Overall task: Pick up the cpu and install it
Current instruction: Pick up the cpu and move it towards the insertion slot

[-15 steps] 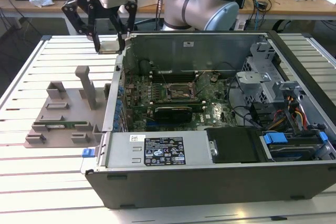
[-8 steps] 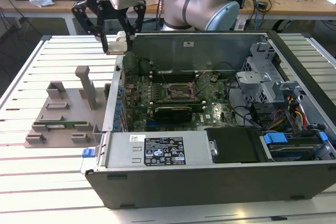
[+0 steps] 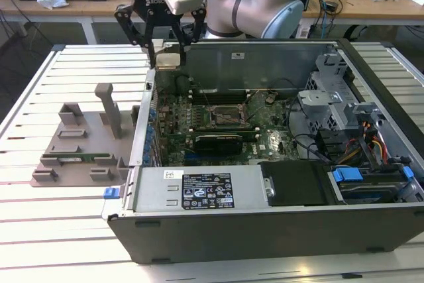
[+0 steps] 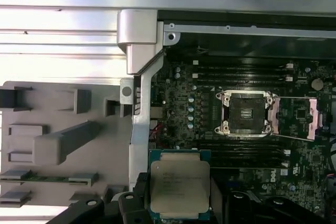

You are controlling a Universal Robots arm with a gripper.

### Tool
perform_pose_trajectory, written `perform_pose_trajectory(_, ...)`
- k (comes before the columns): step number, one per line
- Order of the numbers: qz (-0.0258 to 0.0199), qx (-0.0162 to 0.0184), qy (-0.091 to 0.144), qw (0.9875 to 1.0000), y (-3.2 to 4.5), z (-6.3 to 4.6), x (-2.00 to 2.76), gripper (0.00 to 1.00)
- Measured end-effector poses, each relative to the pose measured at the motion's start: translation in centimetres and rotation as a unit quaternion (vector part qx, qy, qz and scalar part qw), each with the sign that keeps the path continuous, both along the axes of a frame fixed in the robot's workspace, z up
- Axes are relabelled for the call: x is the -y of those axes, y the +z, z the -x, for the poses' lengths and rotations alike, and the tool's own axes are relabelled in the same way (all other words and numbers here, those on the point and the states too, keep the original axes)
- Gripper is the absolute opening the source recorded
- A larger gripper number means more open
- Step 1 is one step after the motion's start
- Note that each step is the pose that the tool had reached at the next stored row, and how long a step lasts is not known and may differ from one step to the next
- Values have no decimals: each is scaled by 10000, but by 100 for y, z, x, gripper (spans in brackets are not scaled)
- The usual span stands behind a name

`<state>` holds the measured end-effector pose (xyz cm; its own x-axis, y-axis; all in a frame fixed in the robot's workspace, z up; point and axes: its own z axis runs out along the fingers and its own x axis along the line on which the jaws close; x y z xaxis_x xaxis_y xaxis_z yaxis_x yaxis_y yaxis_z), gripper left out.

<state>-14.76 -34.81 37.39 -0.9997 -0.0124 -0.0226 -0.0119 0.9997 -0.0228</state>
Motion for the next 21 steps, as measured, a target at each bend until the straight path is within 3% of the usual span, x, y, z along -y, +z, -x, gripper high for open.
perform_pose_trajectory(3,1,0,0,10000,-1,-172,-5,55)
perform_pose_trajectory(21,7,-3,0,10000,-46,-719,-58,55)
